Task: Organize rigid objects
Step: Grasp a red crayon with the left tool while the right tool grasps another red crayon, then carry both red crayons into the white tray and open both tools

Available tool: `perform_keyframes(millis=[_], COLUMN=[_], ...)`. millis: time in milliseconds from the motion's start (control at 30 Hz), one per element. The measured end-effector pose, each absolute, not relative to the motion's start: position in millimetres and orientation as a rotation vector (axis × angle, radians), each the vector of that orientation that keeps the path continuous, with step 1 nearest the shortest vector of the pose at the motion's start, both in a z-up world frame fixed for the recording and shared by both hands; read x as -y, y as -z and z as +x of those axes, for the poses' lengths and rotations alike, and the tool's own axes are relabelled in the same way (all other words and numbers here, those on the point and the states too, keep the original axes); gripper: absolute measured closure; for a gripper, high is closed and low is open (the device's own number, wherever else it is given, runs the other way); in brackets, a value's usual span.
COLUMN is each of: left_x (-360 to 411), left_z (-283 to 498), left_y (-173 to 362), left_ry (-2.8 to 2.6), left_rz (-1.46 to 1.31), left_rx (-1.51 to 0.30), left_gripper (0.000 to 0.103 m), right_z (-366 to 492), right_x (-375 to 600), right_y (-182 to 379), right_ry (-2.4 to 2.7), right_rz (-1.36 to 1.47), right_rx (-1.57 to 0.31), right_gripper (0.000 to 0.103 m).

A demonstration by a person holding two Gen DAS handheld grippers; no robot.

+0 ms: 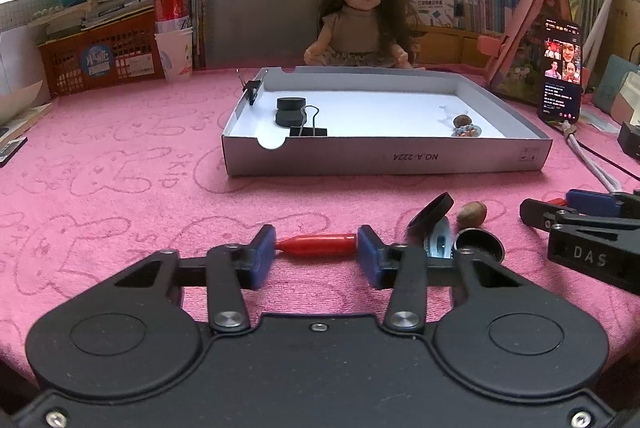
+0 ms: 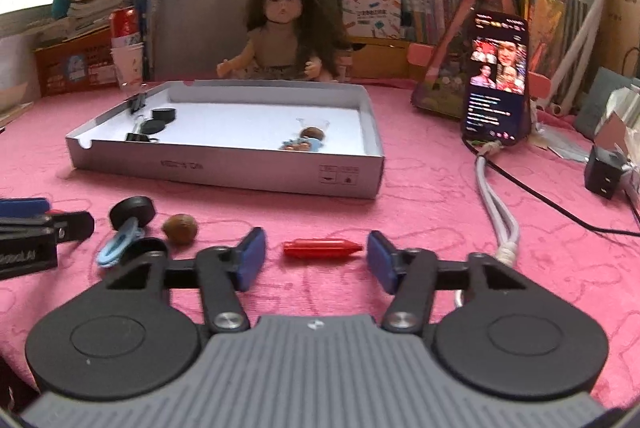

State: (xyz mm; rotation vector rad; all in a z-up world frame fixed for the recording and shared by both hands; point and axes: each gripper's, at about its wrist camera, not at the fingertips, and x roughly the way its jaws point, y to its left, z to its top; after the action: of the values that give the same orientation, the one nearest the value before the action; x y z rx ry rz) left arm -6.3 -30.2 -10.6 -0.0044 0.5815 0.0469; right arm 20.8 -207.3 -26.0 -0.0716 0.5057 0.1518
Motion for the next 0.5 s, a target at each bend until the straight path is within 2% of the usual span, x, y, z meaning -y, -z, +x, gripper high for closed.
perform_keyframes(millis=[33, 500], left_x=[29, 23], left_z=[-7, 1], left_y=[10, -10], left_ry=[-0.045, -0.017], left_rz=[-0.009, -0.043], left_rx=[-0.583, -0.554], left_gripper=[0.061, 0.061], right_z=[20, 25], right_x=[205, 201], right_y=[26, 12], right_ry=[-0.156, -0.180], right_rz=[-0.079, -0.029], right_rx=[-0.502, -0.482], right_gripper=[0.053, 0.053])
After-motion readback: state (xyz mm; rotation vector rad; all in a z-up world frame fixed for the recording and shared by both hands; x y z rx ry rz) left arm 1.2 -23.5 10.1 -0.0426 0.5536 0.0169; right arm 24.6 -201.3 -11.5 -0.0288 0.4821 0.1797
